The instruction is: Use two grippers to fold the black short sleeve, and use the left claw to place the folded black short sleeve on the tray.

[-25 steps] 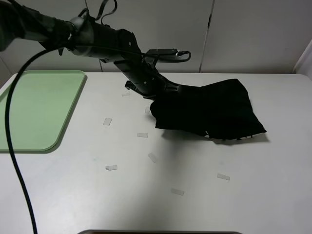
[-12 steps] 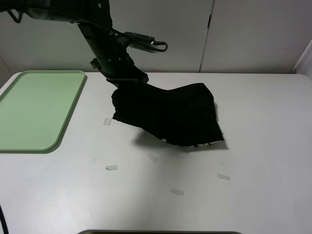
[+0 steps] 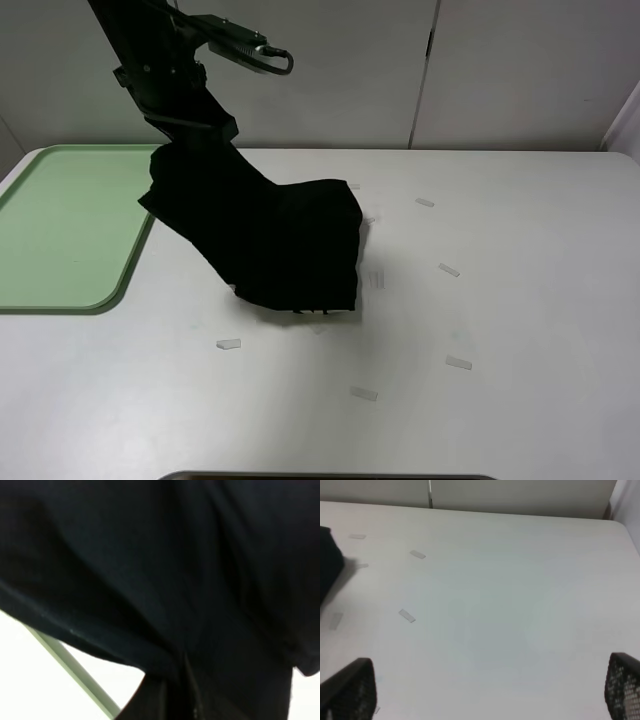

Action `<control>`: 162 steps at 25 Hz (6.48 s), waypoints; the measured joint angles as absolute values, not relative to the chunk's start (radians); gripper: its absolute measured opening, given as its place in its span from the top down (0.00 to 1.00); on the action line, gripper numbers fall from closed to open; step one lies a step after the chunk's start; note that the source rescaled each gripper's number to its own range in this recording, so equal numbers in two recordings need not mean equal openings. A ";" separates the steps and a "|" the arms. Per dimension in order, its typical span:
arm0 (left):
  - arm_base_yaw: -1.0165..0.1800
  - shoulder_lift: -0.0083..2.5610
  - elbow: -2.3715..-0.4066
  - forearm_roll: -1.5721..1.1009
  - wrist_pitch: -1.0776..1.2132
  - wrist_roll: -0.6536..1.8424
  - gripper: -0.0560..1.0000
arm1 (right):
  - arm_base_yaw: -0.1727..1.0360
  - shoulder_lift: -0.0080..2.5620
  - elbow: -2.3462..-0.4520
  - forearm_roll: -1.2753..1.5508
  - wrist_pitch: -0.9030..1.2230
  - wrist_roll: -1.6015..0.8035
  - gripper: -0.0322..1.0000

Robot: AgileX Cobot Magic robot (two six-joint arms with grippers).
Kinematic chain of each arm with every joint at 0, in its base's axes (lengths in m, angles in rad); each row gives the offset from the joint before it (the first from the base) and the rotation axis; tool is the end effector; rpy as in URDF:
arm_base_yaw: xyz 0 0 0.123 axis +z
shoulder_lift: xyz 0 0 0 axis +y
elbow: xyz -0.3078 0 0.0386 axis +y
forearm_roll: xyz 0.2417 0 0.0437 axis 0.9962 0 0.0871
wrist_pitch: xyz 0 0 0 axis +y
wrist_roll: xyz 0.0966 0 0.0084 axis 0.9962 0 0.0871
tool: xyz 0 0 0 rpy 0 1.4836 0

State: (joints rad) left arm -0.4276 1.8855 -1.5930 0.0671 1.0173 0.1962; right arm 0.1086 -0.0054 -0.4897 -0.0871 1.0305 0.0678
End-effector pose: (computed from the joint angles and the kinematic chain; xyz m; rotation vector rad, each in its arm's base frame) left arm 0.3746 -0.1646 0.2849 0.8891 2.6429 0.0311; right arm -0.0279 -0.0103 0.2714 -0.0389 2.0156 0.0083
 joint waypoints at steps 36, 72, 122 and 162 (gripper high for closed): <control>-0.771 2.103 -1.592 -0.162 0.505 0.088 0.05 | 0.109 -0.005 -0.490 -0.087 1.030 0.068 0.00; -0.682 2.246 -1.619 -0.148 0.620 0.112 0.00 | 0.109 -0.005 -0.490 -0.087 1.030 0.068 0.00; -0.574 2.152 -1.327 -0.298 0.417 -0.123 0.08 | 0.109 -0.005 -0.490 -0.087 1.030 0.068 0.00; -0.062 1.981 -1.327 0.021 0.786 0.160 0.51 | 0.109 -0.005 -0.490 -0.087 1.030 0.068 0.00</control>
State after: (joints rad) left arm -0.0615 1.9806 -1.3265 0.0208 0.7863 0.1598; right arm 0.1086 -0.0054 -0.4897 -0.0871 1.0305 0.0678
